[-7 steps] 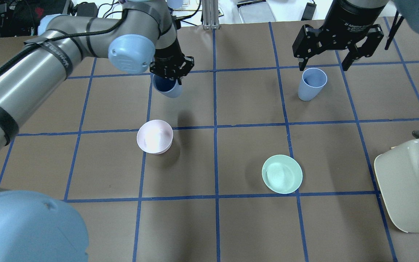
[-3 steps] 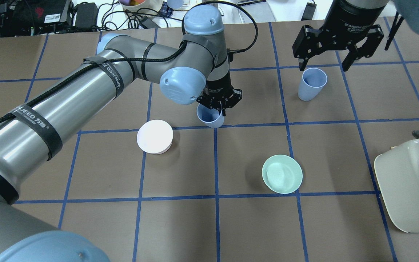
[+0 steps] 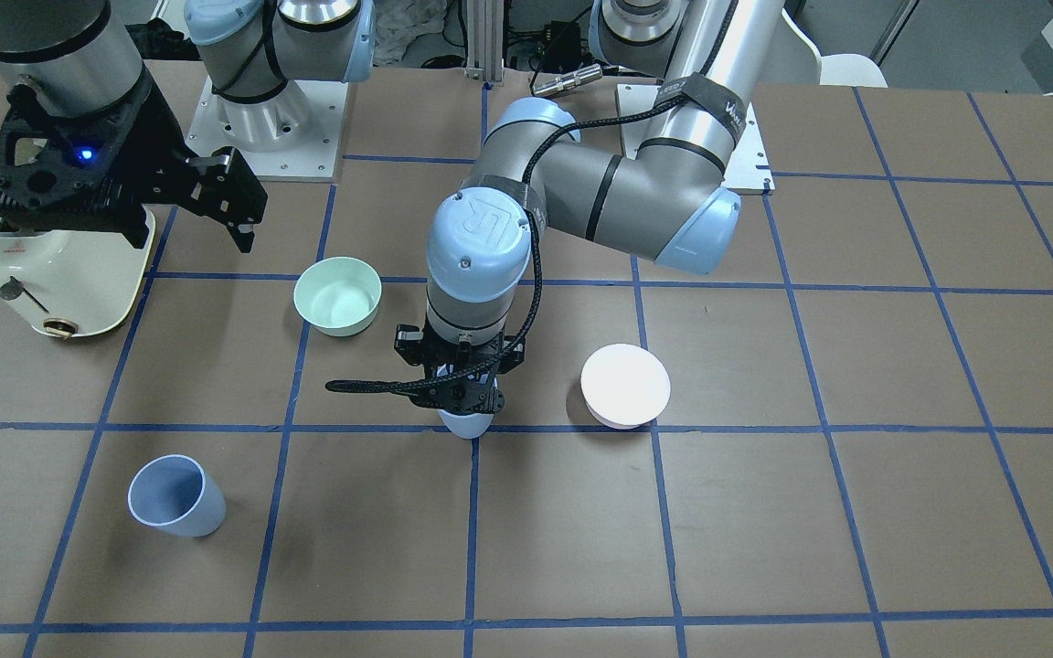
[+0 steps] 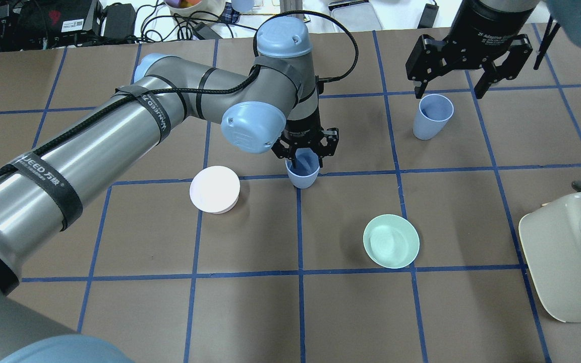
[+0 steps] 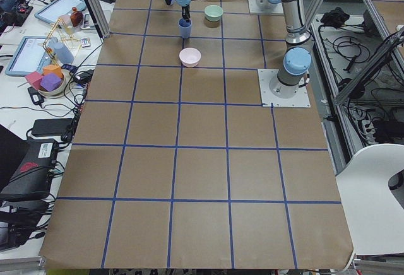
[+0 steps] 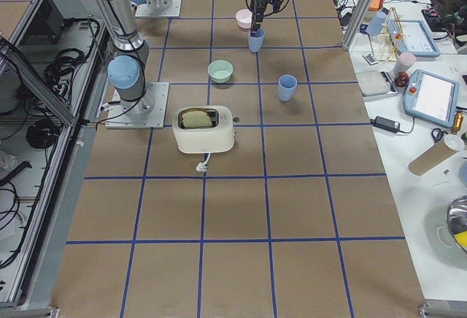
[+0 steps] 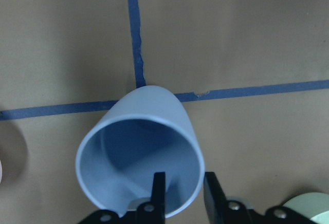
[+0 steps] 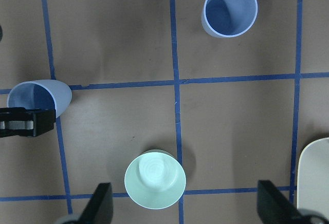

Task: Stack blue cups with both arms

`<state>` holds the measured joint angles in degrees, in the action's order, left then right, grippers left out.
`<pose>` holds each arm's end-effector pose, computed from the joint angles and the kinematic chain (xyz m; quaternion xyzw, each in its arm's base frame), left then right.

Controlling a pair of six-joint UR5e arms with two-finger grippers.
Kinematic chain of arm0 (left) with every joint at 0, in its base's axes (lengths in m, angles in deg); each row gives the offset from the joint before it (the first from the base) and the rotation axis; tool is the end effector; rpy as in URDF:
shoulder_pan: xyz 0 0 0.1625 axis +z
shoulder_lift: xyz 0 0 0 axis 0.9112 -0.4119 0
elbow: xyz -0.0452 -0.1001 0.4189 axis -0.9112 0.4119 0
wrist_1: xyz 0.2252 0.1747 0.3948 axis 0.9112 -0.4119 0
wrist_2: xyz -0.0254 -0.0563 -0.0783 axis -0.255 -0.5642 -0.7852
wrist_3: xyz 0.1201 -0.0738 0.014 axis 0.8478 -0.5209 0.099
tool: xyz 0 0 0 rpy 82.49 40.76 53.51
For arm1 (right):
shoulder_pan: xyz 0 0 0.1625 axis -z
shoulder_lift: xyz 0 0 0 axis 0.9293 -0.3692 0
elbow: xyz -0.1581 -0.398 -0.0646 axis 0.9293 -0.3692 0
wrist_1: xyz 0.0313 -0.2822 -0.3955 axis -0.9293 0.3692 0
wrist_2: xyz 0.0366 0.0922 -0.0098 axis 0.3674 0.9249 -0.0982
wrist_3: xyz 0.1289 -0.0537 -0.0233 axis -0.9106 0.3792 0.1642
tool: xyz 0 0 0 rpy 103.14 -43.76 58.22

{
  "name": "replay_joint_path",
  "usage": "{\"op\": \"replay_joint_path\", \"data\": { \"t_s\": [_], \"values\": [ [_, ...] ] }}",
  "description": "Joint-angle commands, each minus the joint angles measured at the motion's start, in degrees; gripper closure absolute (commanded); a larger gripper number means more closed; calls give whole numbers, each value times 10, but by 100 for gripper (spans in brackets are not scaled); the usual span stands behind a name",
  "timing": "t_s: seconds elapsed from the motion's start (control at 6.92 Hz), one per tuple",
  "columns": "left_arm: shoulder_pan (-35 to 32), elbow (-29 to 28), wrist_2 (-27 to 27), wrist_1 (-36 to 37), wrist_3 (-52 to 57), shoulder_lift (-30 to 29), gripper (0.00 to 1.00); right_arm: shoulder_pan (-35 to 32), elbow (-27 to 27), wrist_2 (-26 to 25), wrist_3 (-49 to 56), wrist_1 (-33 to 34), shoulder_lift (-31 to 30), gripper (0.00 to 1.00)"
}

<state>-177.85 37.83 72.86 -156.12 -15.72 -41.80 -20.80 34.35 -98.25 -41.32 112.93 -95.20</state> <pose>-0.4136 -0.6097 0.2243 -0.0267 -0.9966 -0.0569 0.0526 0.1274 -0.5933 0.4786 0.0212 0.9997 0.0052 0.0108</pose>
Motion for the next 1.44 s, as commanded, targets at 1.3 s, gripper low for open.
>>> {"op": "replay_joint_path", "data": {
  "t_s": [1.3],
  "values": [
    [181, 34, 76, -128, 148, 269, 0, 113, -14, -28, 83, 253, 256, 0]
  ]
}}
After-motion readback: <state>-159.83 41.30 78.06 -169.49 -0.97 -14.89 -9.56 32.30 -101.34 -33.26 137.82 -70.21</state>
